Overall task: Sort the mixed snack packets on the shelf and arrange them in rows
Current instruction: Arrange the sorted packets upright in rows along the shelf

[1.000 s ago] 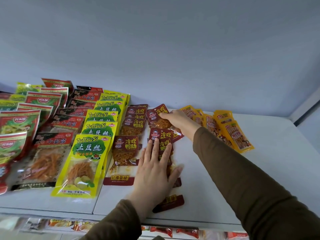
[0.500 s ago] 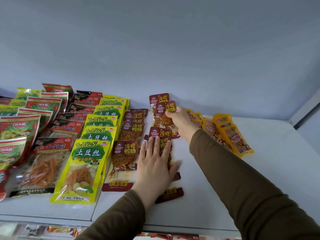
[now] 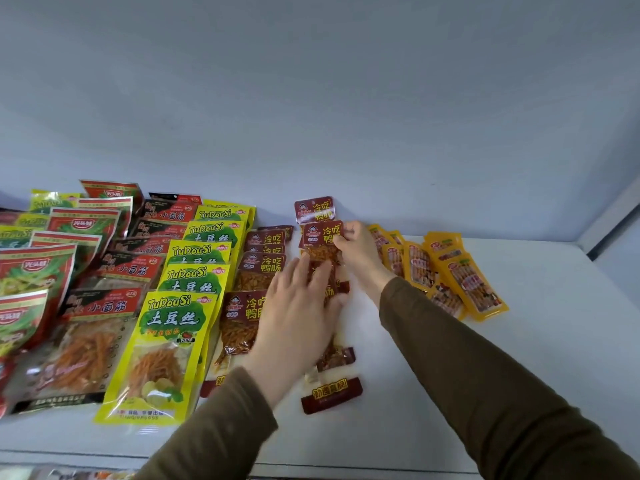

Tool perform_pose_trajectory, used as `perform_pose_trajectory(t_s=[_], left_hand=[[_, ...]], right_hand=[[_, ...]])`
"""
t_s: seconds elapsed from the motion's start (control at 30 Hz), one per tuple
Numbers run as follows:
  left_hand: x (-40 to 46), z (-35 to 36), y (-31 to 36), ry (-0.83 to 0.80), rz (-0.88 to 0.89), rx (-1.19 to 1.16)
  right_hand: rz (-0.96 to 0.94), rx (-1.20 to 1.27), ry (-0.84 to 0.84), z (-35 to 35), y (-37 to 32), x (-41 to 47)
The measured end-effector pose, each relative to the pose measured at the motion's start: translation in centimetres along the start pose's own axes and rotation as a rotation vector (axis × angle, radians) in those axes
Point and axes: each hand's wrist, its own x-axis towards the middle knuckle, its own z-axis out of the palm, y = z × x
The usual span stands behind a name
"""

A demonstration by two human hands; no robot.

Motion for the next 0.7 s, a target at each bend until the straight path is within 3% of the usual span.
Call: perform_pose_trajectory(t_s=[0.07,0.2,0.4,0.7], left_hand=[[3.1,-2.0,-1.7,0.018,-0.065,-0.131],[9.3,-3.8,-4.9,-0.046,-0.233,-0.281],[12.5,-1.4,-5.8,-0.099,-0.281,-0.475],[14.0,0.2,-5.8,-0.028,-0.38,-0.66]], right_hand=[[-0.012,-0.061,0.048,0.0,-0.1,0.0],[0.056,0.125,0.078,0.3,-0.3,-0.3],[0.062,0.258,0.071,0.0,-0.3,-1.1],[0.148,0.452,0.031,-0.5,-0.9,-1.9]])
